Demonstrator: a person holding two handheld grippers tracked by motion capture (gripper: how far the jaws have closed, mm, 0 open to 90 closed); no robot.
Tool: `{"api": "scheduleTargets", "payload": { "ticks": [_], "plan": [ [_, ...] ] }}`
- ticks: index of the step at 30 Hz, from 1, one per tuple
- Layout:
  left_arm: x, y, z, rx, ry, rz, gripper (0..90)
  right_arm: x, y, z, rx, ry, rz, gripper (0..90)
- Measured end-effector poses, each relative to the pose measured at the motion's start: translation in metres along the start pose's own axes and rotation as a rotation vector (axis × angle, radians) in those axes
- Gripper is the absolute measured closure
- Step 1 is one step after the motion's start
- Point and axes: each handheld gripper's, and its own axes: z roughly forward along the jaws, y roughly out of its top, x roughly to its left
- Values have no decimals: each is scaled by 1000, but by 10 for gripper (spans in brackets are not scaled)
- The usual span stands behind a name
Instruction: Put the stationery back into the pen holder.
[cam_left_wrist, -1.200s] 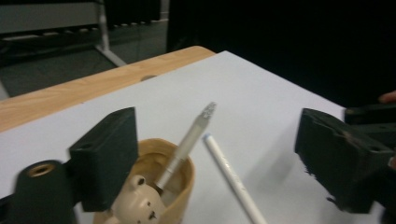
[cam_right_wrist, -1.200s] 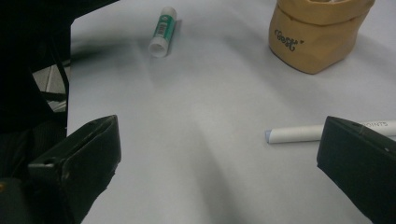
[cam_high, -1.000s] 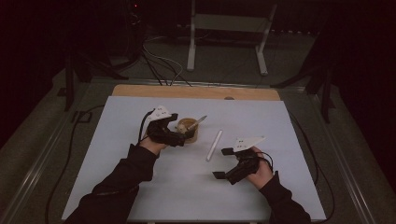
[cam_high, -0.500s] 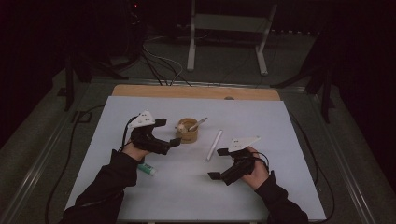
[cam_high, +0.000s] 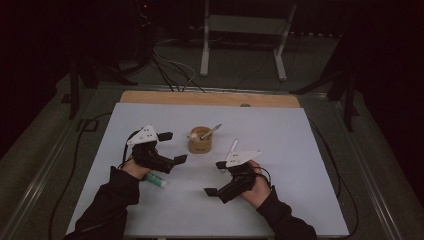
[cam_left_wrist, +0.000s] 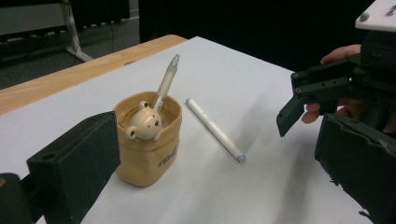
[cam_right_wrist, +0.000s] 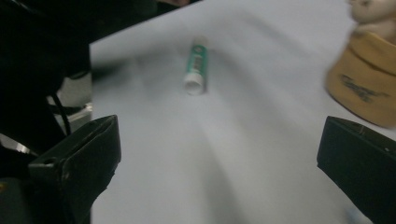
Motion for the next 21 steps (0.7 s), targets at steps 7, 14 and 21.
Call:
{"api": "scheduleTargets", "payload": {
  "ticks": [7,14,21],
  "plan": [
    [4,-3,-6,-19,16,-11,8,14,12,19,-48,-41,-39,0],
    [9,-4,-13,-35,37,-19,8,23,17,43,6,-12,-3,0],
    [12,-6,-14,-35,49,-22,8,35,21,73,39,-43,-11,0]
  ]
}}
